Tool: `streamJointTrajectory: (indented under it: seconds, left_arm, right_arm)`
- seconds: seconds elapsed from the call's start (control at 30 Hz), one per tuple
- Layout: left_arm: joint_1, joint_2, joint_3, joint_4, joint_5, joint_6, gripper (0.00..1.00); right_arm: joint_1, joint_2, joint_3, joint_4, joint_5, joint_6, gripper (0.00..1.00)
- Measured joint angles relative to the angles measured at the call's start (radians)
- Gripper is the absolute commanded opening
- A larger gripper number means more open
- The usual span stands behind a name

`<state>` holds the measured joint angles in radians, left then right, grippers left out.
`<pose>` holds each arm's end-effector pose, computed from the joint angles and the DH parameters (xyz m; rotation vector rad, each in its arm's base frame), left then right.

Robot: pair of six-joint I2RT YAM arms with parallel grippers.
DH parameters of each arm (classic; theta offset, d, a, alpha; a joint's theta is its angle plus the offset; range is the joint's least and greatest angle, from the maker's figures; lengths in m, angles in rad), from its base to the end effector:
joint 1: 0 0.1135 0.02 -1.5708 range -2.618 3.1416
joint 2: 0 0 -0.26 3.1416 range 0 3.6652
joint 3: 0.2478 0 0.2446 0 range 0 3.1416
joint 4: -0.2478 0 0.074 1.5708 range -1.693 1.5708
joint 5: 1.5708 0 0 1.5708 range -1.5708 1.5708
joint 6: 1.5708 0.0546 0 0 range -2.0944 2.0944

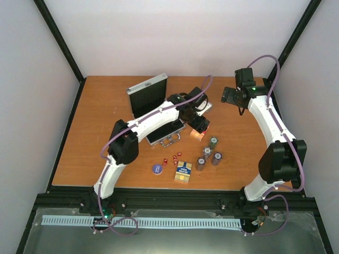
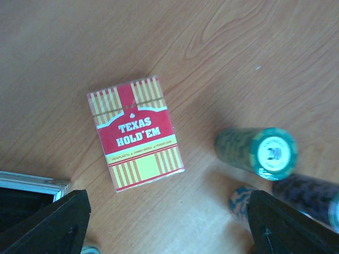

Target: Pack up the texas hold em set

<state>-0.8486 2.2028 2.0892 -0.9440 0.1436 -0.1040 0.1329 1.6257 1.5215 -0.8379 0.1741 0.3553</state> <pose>0.3107 -0.3645 0.2445 1.0322 2.5028 -0.4987 0.3496 0.0372 0.3048 0.3468 2.4682 -0.0152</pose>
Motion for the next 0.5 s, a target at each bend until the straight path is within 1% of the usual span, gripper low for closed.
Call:
streamJointTrajectory:
  seconds: [0.17,0.33,0.5]
  left_arm:
    - [0.0,0.09,0.035,-0.018,-0.021,-0.037,0.84]
    - [0.0,0.145,0.069,-0.015,-0.045,-0.084,0.83]
    - [0.0,0.201,0.121,-0.003,-0.05,-0.129,0.83]
  right_arm:
    - [-0.04,0.0,-0.046,0.011,-0.022,0.002,1.0]
    - [-0.087,0.0,-0.103,0.023,-0.058,0.002,1.0]
    - [-0.104,0.0,-0.15,0.038,-0.077,0.0,1.0]
